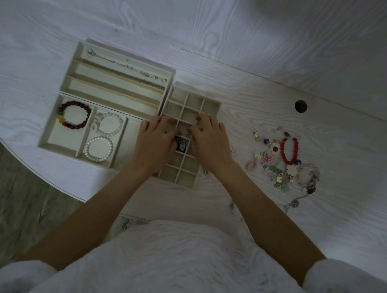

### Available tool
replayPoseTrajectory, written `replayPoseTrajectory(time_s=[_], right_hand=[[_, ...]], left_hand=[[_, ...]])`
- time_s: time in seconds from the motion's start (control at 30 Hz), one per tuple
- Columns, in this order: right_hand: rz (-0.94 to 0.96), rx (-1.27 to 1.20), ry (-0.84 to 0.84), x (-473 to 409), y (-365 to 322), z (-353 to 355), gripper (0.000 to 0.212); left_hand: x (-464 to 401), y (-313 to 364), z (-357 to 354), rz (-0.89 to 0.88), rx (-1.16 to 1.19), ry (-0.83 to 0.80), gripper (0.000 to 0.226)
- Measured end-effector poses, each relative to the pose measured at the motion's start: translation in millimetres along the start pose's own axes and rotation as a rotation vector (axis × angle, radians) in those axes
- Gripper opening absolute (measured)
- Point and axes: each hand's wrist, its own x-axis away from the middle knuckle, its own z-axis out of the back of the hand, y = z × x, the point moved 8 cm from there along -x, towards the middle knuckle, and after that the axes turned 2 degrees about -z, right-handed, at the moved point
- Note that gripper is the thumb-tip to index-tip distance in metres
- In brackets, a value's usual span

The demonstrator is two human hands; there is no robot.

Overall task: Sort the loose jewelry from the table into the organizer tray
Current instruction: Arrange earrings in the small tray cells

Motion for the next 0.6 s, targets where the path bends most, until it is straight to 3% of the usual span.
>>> replayPoseTrajectory(time_s=[0.2,0.33,0.47,0.6], right_hand=[[-0.156,-0.269,0.126,47,49,37,0.021],[-0.42,-0.167,0.162,106,126,47,0.014],[-0.596,0.003,0.023,130,190,26,0.023],[-0.628,-0.051,-0.105,124,200,8,0.027]], left_hand=[[4,14,15,0.084,0.088,0.148,0.021],[3,54,-4,0.057,0.145,-0.016,0.034],[5,67,-19,0.096,0.138,-0.131,0.039],[4,69,-18,0.119,0.135,-0.131,0.04]])
